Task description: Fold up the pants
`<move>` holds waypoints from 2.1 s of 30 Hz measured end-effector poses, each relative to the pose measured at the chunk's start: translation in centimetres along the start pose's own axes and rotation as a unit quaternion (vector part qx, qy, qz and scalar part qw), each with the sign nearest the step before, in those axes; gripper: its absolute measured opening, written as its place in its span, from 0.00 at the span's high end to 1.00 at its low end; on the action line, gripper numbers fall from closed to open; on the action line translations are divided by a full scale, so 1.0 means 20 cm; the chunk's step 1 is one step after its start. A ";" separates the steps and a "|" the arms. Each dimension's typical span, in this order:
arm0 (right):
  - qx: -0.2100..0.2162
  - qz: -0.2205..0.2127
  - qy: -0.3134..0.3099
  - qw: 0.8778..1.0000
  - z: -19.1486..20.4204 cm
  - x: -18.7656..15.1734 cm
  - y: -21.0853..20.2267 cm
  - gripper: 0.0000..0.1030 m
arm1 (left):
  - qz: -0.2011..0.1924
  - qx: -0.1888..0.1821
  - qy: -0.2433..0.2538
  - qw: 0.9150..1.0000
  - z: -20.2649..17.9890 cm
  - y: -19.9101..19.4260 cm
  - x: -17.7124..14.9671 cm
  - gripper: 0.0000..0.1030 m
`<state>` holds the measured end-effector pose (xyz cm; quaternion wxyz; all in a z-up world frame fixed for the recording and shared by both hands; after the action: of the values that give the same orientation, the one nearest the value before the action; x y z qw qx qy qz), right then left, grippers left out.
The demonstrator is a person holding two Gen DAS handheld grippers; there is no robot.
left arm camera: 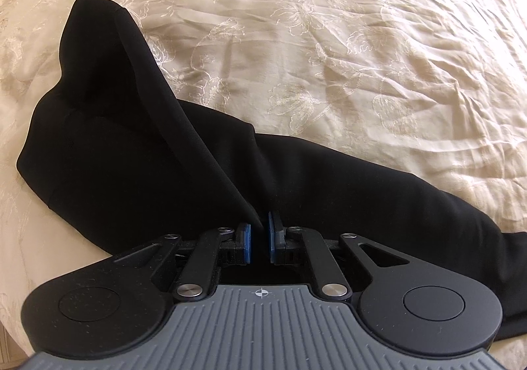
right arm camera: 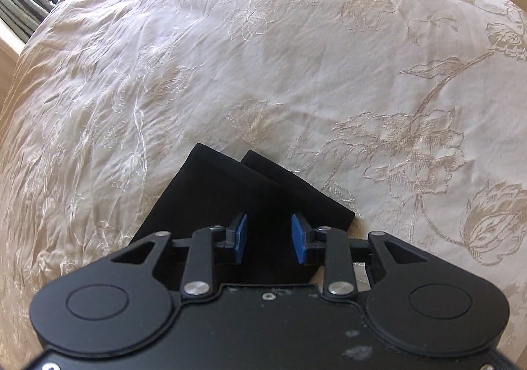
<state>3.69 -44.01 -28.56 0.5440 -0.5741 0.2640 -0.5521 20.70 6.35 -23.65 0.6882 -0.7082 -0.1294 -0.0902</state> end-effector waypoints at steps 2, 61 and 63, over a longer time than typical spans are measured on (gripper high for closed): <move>0.005 0.009 -0.002 1.000 0.03 -0.01 0.03 0.78 | -0.018 -0.004 -0.003 1.000 0.00 -0.05 0.02 0.93; -0.007 -0.077 -0.154 0.985 -0.08 -0.11 -0.34 0.75 | -0.022 0.027 -0.028 0.999 0.57 -0.26 -0.19 0.78; -0.006 -0.098 -0.157 0.983 -0.04 -0.14 -0.41 0.74 | -0.022 0.026 -0.028 0.999 0.67 -0.24 -0.13 0.78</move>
<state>-0.12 -39.62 -22.19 0.5188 -0.6802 0.1212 -0.5036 16.07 19.72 -20.39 0.7003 -0.6894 -0.1661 -0.0824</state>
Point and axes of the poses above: each gripper's, at about its wrist camera, not at the fingertips, and y roughly the way its jaws point, z to its left, x to its top, the point moved 9 cm from there along y, roughly the way its jaws point, and after that the axes turned 3 degrees about -x, right-handed, at the moved point
